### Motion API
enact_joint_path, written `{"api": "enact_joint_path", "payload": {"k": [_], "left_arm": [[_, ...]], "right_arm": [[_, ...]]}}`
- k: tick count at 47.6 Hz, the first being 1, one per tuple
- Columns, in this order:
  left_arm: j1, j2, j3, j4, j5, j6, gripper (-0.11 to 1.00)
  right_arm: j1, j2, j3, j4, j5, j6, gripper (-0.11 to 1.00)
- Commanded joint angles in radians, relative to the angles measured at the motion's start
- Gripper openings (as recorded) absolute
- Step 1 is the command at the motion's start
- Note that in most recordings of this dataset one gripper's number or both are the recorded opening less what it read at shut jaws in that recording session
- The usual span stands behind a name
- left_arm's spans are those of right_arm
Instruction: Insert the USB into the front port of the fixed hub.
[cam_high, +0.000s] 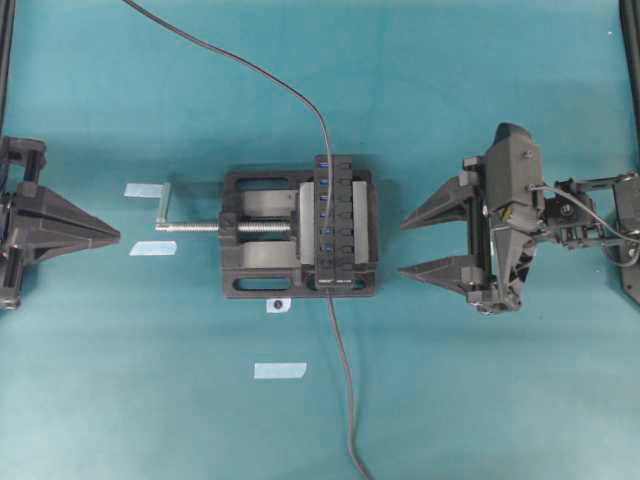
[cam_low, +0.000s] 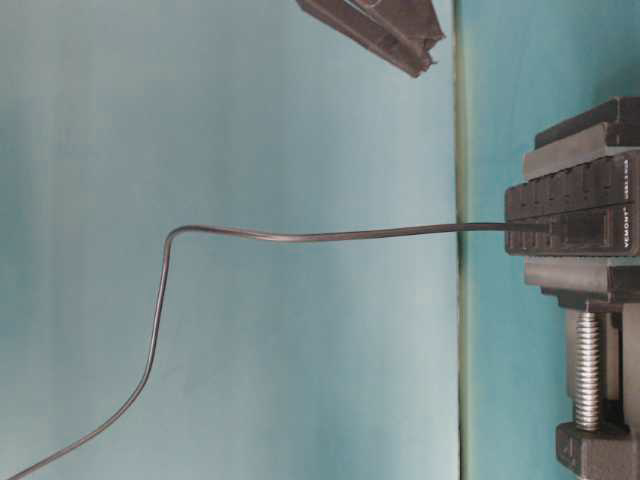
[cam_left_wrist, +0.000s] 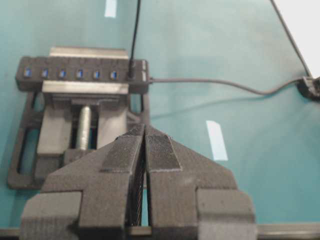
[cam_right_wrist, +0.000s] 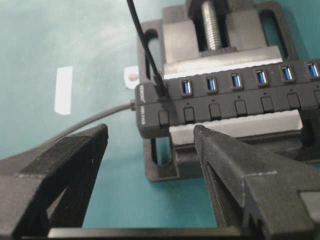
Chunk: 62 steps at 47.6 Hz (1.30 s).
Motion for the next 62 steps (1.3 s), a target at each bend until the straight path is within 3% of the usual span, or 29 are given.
{"api": "enact_joint_path", "payload": {"k": [1, 62], "left_arm": [[0.000, 0.005, -0.012, 0.002, -0.009, -0.002, 0.00], [-0.002, -0.028, 0.003, 0.002, 0.003, -0.002, 0.00]], "right_arm": [[0.003, -0.015, -0.009, 0.002, -0.014, 0.011, 0.77], [0.003, -0.015, 0.003, 0.002, -0.035, 0.012, 0.77]]}}
